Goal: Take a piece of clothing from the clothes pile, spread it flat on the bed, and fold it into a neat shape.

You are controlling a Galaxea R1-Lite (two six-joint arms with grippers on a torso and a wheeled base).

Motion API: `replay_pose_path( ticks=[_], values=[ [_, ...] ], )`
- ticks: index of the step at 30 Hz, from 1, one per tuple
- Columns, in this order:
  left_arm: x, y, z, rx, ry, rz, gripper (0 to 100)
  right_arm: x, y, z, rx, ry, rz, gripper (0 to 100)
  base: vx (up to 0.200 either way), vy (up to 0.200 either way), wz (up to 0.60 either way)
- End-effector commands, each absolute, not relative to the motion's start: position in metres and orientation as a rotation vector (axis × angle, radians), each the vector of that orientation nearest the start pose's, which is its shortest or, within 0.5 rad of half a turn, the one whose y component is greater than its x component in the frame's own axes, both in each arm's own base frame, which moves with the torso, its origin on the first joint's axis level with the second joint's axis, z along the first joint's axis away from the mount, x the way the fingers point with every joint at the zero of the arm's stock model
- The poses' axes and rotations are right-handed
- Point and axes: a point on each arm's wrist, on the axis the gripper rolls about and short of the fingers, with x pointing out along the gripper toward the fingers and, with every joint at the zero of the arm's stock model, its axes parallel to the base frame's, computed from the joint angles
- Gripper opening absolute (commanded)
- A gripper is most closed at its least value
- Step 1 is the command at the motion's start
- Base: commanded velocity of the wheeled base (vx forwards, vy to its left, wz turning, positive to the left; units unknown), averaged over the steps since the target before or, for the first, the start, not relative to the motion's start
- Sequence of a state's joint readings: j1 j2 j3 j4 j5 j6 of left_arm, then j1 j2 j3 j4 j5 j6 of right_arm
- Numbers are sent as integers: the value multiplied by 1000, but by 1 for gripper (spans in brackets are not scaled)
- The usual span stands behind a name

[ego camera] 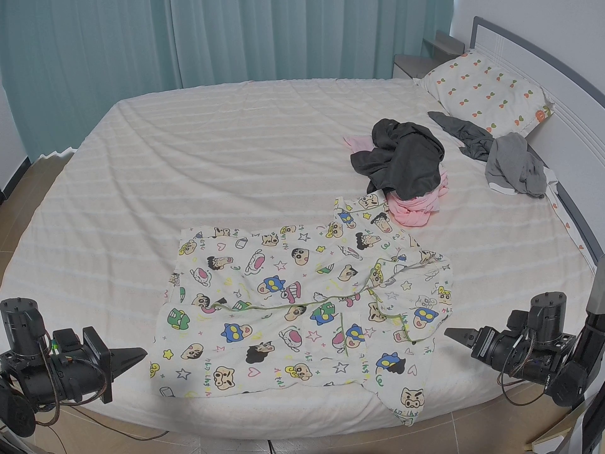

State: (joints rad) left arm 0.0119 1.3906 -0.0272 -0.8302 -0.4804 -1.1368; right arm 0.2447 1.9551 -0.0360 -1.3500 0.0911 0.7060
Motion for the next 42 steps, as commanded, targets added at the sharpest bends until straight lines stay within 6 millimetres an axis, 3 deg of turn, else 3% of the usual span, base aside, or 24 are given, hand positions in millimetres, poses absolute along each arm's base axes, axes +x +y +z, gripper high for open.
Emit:
replay_pose_path(
  ticks=[1,4,7,9,17,25,26,33,42],
  values=[
    [151,-23,74,-1141,815,-47,0,204,51,2,613,755,56,100,0,0,0],
    [153,-50,57,-998,891,38,0,211,53,-11,610,737,46,100,0,0,0],
    [155,-64,45,-922,919,101,0,210,54,-15,605,757,46,100,0,0,0],
    [155,-64,45,-922,919,101,0,210,54,-15,605,757,46,100,0,0,0],
    [169,-68,-3,-872,1085,331,0,209,58,-1,619,705,89,100,0,0,0],
    [171,-66,5,-880,965,336,0,209,59,4,639,686,94,100,0,0,0],
    [173,-64,8,-894,948,335,100,209,59,7,645,673,99,100,0,0,0],
    [180,-63,5,-892,937,352,100,208,59,18,675,631,112,100,0,0,0],
    [210,-67,-9,-853,844,458,100,208,59,19,677,626,112,100,0,0,0]
  ],
)
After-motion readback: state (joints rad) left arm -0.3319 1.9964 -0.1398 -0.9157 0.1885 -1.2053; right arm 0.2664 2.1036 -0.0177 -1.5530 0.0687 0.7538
